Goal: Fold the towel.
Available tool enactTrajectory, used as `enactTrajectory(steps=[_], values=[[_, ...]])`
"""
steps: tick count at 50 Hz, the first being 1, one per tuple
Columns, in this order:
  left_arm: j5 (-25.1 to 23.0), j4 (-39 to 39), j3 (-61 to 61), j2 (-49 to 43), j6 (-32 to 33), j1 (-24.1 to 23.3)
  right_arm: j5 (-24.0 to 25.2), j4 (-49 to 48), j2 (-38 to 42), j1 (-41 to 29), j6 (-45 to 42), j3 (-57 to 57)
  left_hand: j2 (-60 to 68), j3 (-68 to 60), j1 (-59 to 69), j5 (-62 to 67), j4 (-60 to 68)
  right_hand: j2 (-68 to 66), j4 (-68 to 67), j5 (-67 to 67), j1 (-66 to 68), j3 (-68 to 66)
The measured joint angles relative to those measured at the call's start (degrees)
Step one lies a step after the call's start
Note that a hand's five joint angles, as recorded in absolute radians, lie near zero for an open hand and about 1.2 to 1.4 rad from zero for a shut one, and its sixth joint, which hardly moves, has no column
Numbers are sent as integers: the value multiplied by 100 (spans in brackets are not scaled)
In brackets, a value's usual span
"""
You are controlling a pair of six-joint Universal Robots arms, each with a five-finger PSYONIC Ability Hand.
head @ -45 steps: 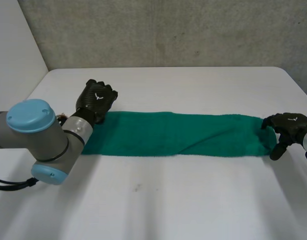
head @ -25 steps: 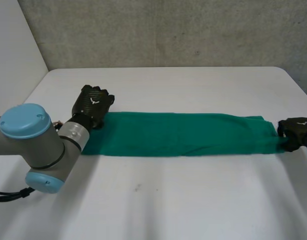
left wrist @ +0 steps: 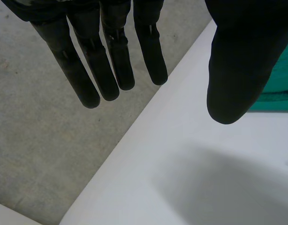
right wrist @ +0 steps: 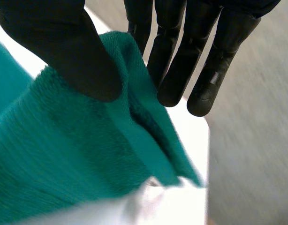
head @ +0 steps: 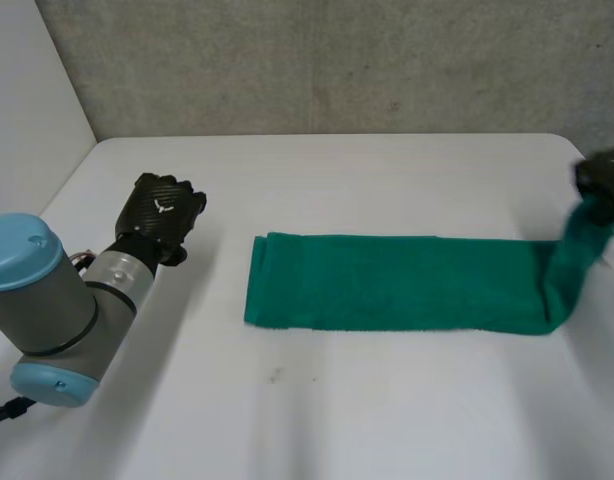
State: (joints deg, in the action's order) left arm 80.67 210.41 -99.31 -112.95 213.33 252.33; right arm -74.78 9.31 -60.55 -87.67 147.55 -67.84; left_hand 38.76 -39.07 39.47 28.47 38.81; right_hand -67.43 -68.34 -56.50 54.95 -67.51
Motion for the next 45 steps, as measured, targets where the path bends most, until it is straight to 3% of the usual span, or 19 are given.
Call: enactTrajectory(steps=[10,19,21,22,24,25,26,32,33,38,45], values=[[11,-13,-121,294,-128,24,514,-252,315,-2748,126,556,-156,173,-184,-168,-165,0,-3,-7,0,-37],[19,-12,-164,354,-173,-204,785,-422,1628,-4192,-149,1107,-224,233,-246,-230,-229,347,360,234,-153,297],[19,-7,-146,348,-182,-279,686,-417,1775,-4263,-224,1190,-244,250,-271,-251,-251,2252,2191,1949,-1635,2119],[19,3,-121,336,-204,-362,508,-415,1879,-4294,-285,1264,-253,251,-272,-257,-252,3622,3675,3432,-2903,3607],[18,10,-106,327,-220,-404,392,-414,1906,-4300,-305,1293,-264,253,-272,-262,-258,4238,4196,3969,-3403,4218],[18,25,-60,307,-274,-500,261,-416,1917,-4299,-319,1317,-264,253,-272,-262,-258,4984,5035,4849,-3996,4998],[18,36,-14,289,-329,-575,-94,-418,1887,-4275,-326,1349,-302,301,-300,-303,-293,5257,5359,5202,-4205,5296],[40,57,237,166,-655,-900,-680,-427,1460,-4053,-132,1167,-322,323,-327,-312,-307,5462,5506,5297,-4327,5531],[109,48,426,54,-888,-1104,-806,-435,1064,-3781,147,791,-340,324,-327,-314,-322,5472,5508,5297,-4337,5536],[334,-8,879,-322,-1420,-1579,-747,-439,390,-3109,680,-237,-355,325,-327,-313,-329,5472,5508,5297,-4337,5536],[557,-264,1439,-1067,-1733,-1874,-635,-533,116,-2315,859,-1340,-364,354,-361,-315,-355,5441,5484,5271,-4311,5490]])
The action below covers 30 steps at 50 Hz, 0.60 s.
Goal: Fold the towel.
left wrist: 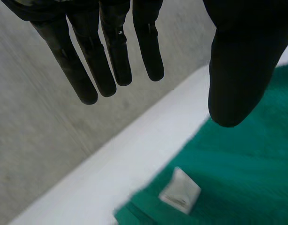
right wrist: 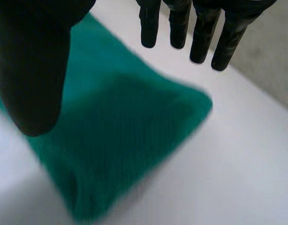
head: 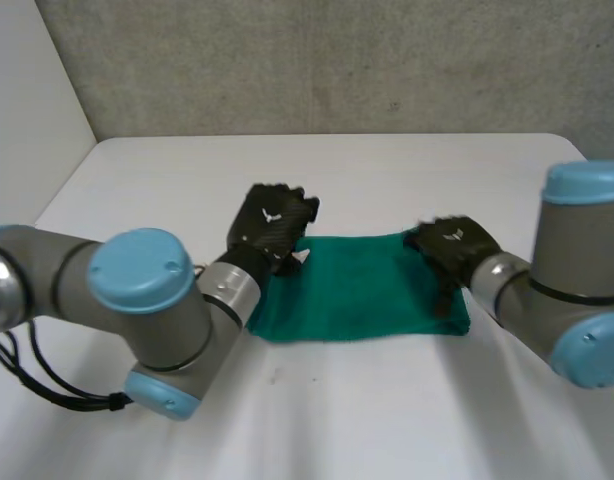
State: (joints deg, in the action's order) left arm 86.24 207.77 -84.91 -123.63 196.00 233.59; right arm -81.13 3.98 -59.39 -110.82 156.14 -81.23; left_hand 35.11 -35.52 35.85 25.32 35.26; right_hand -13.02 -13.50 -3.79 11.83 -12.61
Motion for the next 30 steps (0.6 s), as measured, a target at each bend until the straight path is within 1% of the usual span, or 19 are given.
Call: enactTrajectory(steps=[3,4,6,7,8,10,11,14,20,26,30], values=[[107,-217,251,-345,-22,-24,39,-119,-1,280,-11,-345,-3,3,0,2,0,-439,-415,-382,304,-491],[193,-384,412,-554,-21,-17,57,-216,11,414,-24,-518,-47,47,-54,-66,-39,-1004,-989,-925,846,-1070],[289,-564,562,-744,-14,-3,72,-349,27,524,-37,-671,-61,76,-80,-98,-66,-1394,-1330,-1243,1154,-1456],[327,-628,611,-804,-11,8,72,-408,33,558,-42,-718,-66,82,-80,-114,-74,-2173,-2023,-1887,1900,-2222],[389,-741,674,-893,-5,25,76,-516,43,610,-47,-789,-78,84,-81,-125,-85,-3274,-3193,-2988,2964,-3284],[445,-835,725,-962,0,44,77,-625,51,656,-50,-840,-101,98,-99,-146,-102,-3274,-3193,-2988,2964,-3284],[516,-958,761,-1022,5,75,71,-768,58,711,-53,-882,-112,116,-117,-160,-119,-5345,-5250,-4937,4032,-5336],[588,-1076,743,-1032,7,112,56,-907,58,753,-53,-876,-131,147,-145,-181,-141,-5428,-5451,-5091,4043,-5488],[782,-1169,406,-712,-14,160,16,-989,42,718,-41,-604,-143,156,-157,-188,-157,-5428,-5465,-5158,4044,-5490],[1097,-1142,-107,-158,-17,232,41,-797,43,121,47,0,-278,282,-328,-354,-305,-5428,-5466,-5212,4168,-5490],[1272,-1121,-365,151,-7,380,130,-699,71,-623,92,460,-322,287,-339,-388,-342,-5428,-5478,-5249,4228,-5490]])
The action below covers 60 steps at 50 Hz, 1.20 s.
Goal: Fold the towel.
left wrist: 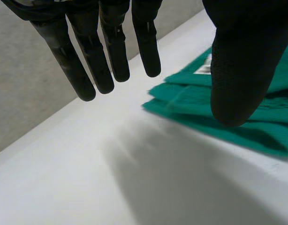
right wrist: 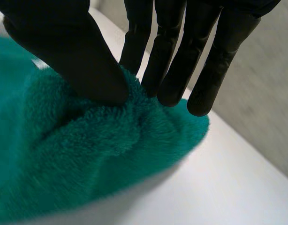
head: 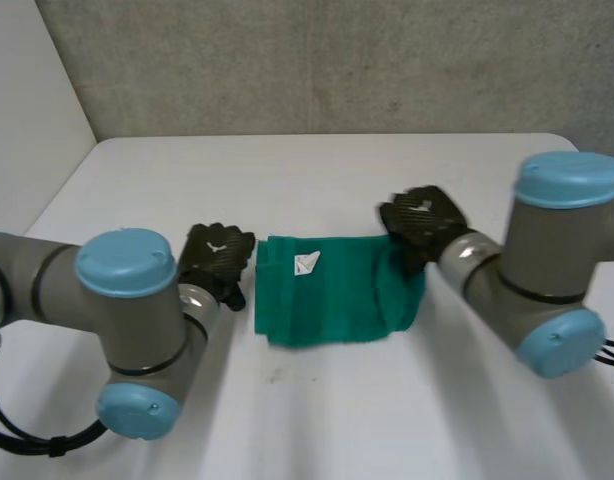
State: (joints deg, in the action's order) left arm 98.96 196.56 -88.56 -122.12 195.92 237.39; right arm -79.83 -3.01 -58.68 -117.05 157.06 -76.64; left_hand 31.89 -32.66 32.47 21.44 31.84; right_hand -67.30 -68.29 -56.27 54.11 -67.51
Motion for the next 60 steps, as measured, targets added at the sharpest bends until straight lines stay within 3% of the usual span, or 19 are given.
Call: enactTrajectory(steps=[8,11,15,16,20,27,31,38,46,54,60], values=[[109,-5,-369,559,-37,429,646,38,565,-1122,37,630,-55,81,-75,-54,-54,-36,-5,-30,43,0],[95,0,-426,681,-50,475,799,50,867,-1293,43,806,-56,82,-75,-54,-54,1728,1786,1567,-1240,1743],[51,20,-387,781,-68,411,798,56,1014,-1338,56,907,-56,82,-75,-54,-54,1728,1786,1567,-1240,1743],[37,27,-360,799,-73,377,681,63,1128,-1331,101,1026,-56,82,-75,-54,-54,4042,4031,3816,-3087,3969],[-13,48,-140,806,-136,191,313,55,969,-1230,407,1065,-56,82,-75,-54,-54,5308,5461,5203,-4185,5418],[-275,4,746,343,-774,-395,-228,77,417,-611,1456,889,-56,81,-75,-53,-54,5471,5508,5280,-4261,5546],[-425,-110,1063,8,-1069,-593,-195,177,418,-379,1691,922,-56,81,-75,-54,-54,5471,5508,5279,-4261,5546],[-561,-588,1528,-865,-1386,-764,130,997,1165,-76,1796,1520,-56,81,-75,-52,-54,5471,5508,5280,-4261,5546],[-504,-970,1565,-1138,-1229,-442,251,1499,1489,-23,1711,1796,-56,81,-75,-52,-54,5471,5508,5280,-4261,5546],[-401,-1374,1347,-1058,-474,148,328,1532,1530,-71,1618,1785,-56,82,-185,-54,-54,5471,5508,5280,-4261,5546],[-387,-1412,1125,-971,-152,183,276,1530,1683,-100,1368,1763,-222,251,-369,-59,-237,5471,5508,5280,-4263,5546]])
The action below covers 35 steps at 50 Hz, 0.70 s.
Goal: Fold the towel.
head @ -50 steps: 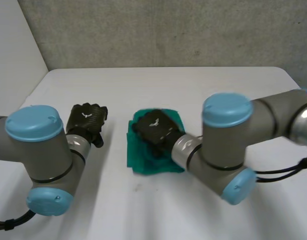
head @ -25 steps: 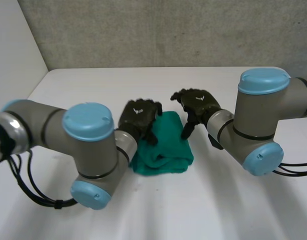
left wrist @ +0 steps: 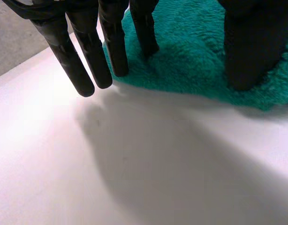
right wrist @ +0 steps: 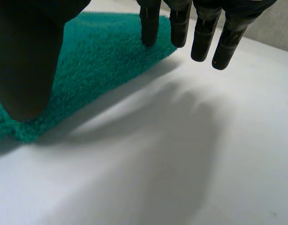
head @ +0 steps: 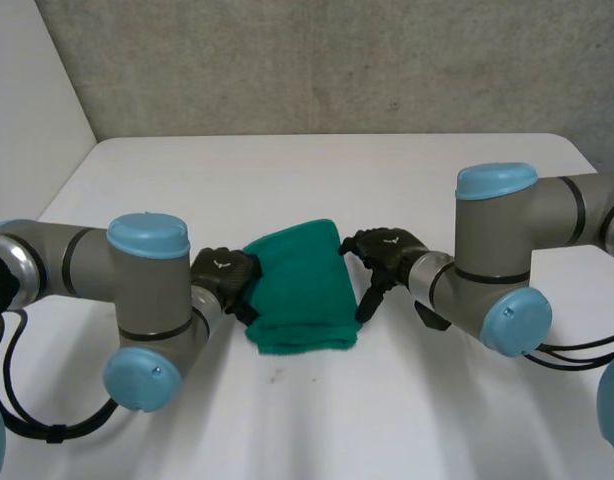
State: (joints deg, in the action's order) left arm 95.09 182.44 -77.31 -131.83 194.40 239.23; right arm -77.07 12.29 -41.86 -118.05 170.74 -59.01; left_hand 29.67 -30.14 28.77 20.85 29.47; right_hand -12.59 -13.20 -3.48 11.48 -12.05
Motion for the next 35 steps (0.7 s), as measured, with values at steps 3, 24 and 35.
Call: enactTrajectory(steps=[3,24,35], values=[[-4,0,-83,66,33,-74,-28,0,52,-11,-129,-11,-47,51,0,0,-54,0,0,0,-80,0],[-5,-16,33,2397,-494,-182,-1294,-673,-2292,466,-96,-496,-531,569,-439,-736,-565,0,0,0,-89,0],[-44,-1186,718,3396,-1022,766,-1833,-653,-3330,1223,-85,-562,-1762,1743,-1624,-1830,-1726,0,0,0,-89,0]])
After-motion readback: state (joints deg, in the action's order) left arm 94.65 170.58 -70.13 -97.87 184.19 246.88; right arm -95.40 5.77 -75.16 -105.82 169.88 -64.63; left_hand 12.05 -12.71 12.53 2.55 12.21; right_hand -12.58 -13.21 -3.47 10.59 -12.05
